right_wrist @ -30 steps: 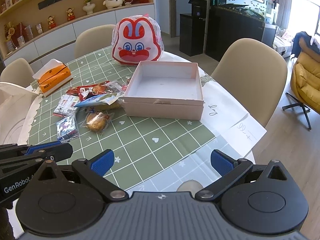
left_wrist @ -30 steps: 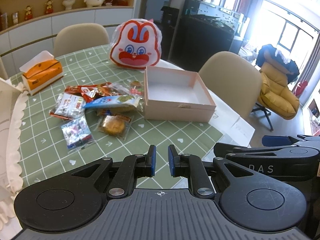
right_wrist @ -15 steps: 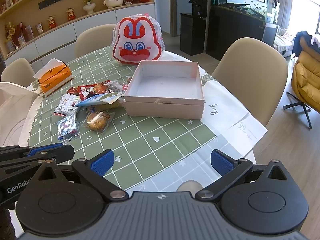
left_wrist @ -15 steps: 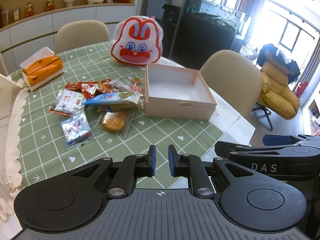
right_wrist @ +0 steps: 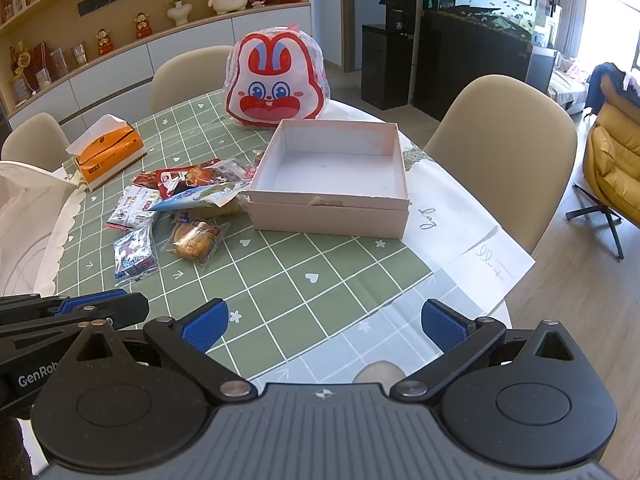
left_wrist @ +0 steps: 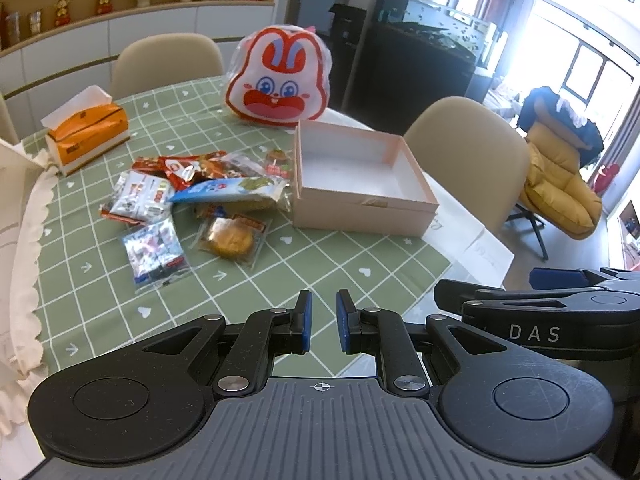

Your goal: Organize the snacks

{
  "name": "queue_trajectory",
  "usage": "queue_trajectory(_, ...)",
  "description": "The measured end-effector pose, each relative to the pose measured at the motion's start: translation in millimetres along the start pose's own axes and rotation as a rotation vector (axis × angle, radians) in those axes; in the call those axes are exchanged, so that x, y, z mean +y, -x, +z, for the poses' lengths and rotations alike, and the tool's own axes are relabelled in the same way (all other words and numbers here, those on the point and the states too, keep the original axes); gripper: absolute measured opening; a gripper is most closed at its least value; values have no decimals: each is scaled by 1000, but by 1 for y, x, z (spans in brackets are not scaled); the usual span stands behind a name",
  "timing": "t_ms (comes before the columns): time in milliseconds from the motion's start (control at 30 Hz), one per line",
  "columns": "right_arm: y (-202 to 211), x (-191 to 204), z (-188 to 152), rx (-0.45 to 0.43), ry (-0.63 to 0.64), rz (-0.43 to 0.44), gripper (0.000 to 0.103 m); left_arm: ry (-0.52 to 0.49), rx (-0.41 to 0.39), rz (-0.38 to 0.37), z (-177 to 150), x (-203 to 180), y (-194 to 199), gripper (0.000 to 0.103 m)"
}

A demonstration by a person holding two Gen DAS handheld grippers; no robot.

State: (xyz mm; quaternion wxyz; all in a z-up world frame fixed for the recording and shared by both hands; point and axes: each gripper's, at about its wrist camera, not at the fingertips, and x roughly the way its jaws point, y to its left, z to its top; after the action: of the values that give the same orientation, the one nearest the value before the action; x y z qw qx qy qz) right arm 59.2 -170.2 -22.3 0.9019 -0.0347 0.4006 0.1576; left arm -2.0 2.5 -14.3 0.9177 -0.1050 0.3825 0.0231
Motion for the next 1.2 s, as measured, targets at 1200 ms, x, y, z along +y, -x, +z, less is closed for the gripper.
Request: queue_trajectory(1200,-183,116,36,-27,375,295,103,454,48,130,2,181,-84,19)
